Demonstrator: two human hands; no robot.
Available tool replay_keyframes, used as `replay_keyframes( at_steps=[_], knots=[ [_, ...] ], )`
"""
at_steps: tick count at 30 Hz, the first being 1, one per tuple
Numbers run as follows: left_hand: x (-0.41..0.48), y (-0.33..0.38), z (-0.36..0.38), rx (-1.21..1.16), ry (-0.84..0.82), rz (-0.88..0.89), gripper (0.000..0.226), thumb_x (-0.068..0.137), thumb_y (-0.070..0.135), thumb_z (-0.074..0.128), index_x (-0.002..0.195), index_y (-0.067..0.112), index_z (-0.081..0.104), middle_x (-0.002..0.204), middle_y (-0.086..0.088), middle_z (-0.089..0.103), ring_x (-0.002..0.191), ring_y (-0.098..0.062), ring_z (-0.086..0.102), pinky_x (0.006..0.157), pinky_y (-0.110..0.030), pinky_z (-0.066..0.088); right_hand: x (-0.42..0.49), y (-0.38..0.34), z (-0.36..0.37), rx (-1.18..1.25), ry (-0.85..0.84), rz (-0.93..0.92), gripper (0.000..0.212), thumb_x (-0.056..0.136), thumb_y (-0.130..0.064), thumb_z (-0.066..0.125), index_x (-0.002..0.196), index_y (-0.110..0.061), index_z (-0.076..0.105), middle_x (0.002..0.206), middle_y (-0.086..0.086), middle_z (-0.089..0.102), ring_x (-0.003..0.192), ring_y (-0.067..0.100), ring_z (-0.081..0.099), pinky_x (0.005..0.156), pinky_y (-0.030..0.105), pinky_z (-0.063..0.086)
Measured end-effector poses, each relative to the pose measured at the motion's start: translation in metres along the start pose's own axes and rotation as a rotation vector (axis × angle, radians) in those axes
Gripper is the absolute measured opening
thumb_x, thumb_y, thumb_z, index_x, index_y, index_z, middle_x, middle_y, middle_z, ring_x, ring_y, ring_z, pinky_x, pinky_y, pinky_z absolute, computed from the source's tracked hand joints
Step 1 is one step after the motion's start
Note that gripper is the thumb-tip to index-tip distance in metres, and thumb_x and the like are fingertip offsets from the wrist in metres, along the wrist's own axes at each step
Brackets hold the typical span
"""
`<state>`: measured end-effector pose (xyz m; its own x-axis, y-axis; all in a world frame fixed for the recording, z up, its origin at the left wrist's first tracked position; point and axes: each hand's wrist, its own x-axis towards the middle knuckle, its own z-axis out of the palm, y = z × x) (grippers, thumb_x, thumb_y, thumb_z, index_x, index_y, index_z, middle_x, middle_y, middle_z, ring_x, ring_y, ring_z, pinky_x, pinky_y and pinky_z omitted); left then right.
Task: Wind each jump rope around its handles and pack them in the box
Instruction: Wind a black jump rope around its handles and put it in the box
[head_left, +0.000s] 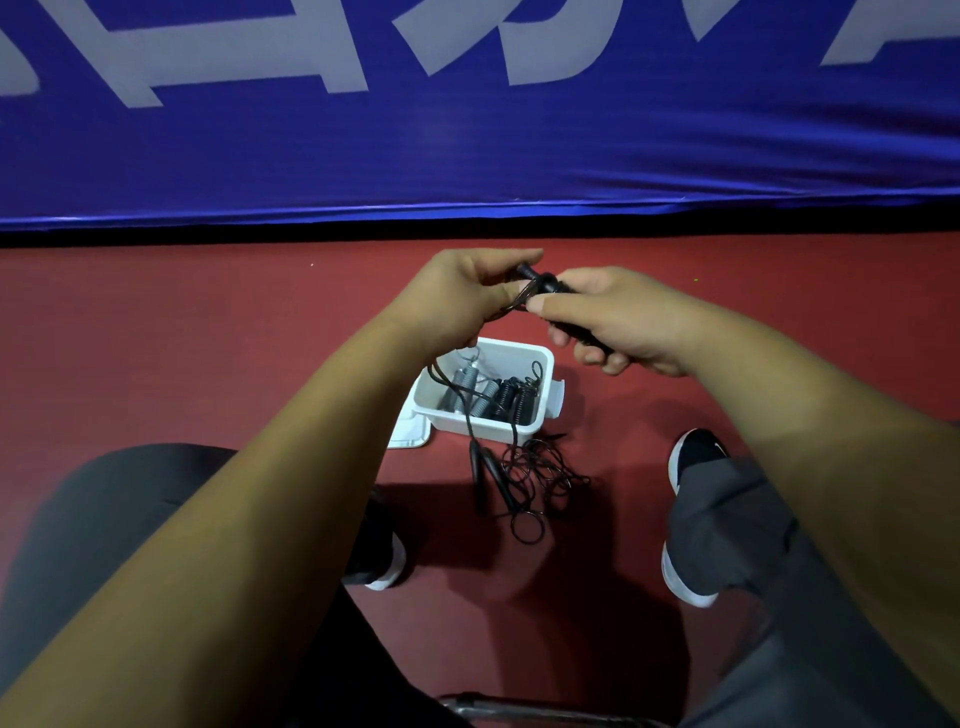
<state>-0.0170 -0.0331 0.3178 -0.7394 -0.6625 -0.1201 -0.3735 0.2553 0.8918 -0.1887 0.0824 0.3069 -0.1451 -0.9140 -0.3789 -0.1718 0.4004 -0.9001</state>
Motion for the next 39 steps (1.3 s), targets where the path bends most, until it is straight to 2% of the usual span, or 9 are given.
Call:
replay_keyframes(
  at_steps=[3,6,10,16,22,27,32,37,39],
  knots=[
    [0.000,0.000,0.004,0.038,0.063,0.040,0.041,0.100,0.012,0.069,0.139,0.024,0.068,0.091,0.013,0.075,0.056,0.000,0.047,0.044,-0.017,0.041,-0.002,0.002,-0.002,0.068,-0.044,0.040,0.034,0.096,-0.033,0.078,0.117,-0.009,0.065,0.083,0.003,0.063,0.054,0.012,0.043,0.043,0.019,0.026],
    [0.000,0.001,0.008,0.035,0.076,0.056,0.036,0.101,0.006,0.067,0.136,0.013,0.069,0.092,0.012,0.073,0.062,0.012,0.057,0.058,-0.004,0.044,-0.004,0.002,-0.003,0.153,-0.075,0.064,0.037,0.094,-0.030,0.081,0.120,-0.007,0.067,0.086,0.007,0.068,0.056,0.013,0.045,0.039,0.019,0.027],
    [0.001,-0.003,0.007,0.035,0.035,0.086,0.026,0.100,0.006,0.066,0.123,0.014,0.077,0.096,0.006,0.078,0.081,0.003,0.064,0.080,-0.017,0.050,-0.009,-0.001,-0.008,0.183,-0.117,0.073,0.041,0.095,-0.029,0.079,0.125,-0.004,0.067,0.091,0.011,0.073,0.058,0.013,0.051,0.039,0.021,0.034],
    [-0.006,0.004,0.003,0.120,-0.053,0.147,0.017,0.101,0.006,0.063,0.104,0.013,0.078,0.079,-0.005,0.070,0.073,-0.008,0.053,0.075,-0.025,0.045,-0.014,0.000,-0.010,0.165,-0.168,0.110,0.039,0.094,-0.036,0.078,0.122,-0.011,0.070,0.092,0.007,0.074,0.065,0.012,0.061,0.047,0.024,0.046],
    [-0.009,0.016,-0.005,0.291,-0.084,0.225,0.015,0.100,0.007,0.064,0.093,0.011,0.076,0.070,0.007,0.065,0.065,-0.005,0.052,0.067,-0.022,0.043,-0.015,0.000,-0.010,0.216,-0.216,0.116,0.029,0.090,-0.041,0.078,0.106,-0.017,0.075,0.087,0.006,0.066,0.064,0.013,0.059,0.049,0.026,0.047],
    [-0.011,0.020,-0.002,0.531,-0.131,0.194,0.016,0.100,0.014,0.064,0.094,0.015,0.078,0.069,-0.001,0.064,0.060,-0.007,0.047,0.060,-0.028,0.037,-0.020,-0.005,-0.013,-0.104,-0.234,0.054,0.022,0.101,-0.038,0.070,0.092,-0.018,0.071,0.072,0.004,0.066,0.056,0.019,0.055,0.045,0.025,0.040],
    [-0.012,0.021,-0.007,0.355,-0.010,0.166,0.016,0.099,0.017,0.067,0.092,0.019,0.081,0.069,0.005,0.067,0.065,-0.003,0.055,0.066,-0.026,0.046,-0.014,-0.008,-0.009,-0.039,-0.158,-0.002,0.031,0.098,-0.039,0.075,0.110,-0.011,0.071,0.083,0.008,0.067,0.065,0.023,0.050,0.052,0.028,0.035],
    [-0.009,0.018,-0.005,0.324,0.059,0.088,0.014,0.099,0.020,0.068,0.097,0.021,0.082,0.082,0.000,0.077,0.084,-0.017,0.073,0.085,-0.038,0.059,-0.013,-0.019,-0.009,-0.103,-0.120,0.000,0.034,0.098,-0.047,0.072,0.123,-0.024,0.070,0.104,0.005,0.081,0.078,0.020,0.071,0.061,0.031,0.053],
    [-0.008,0.017,-0.005,0.297,0.065,0.077,0.015,0.100,0.018,0.067,0.098,0.020,0.082,0.080,0.003,0.077,0.077,-0.009,0.071,0.081,-0.035,0.058,-0.014,-0.020,-0.007,-0.090,-0.119,0.025,0.031,0.099,-0.048,0.071,0.121,-0.027,0.068,0.100,0.002,0.080,0.074,0.018,0.069,0.059,0.030,0.054]
  ],
)
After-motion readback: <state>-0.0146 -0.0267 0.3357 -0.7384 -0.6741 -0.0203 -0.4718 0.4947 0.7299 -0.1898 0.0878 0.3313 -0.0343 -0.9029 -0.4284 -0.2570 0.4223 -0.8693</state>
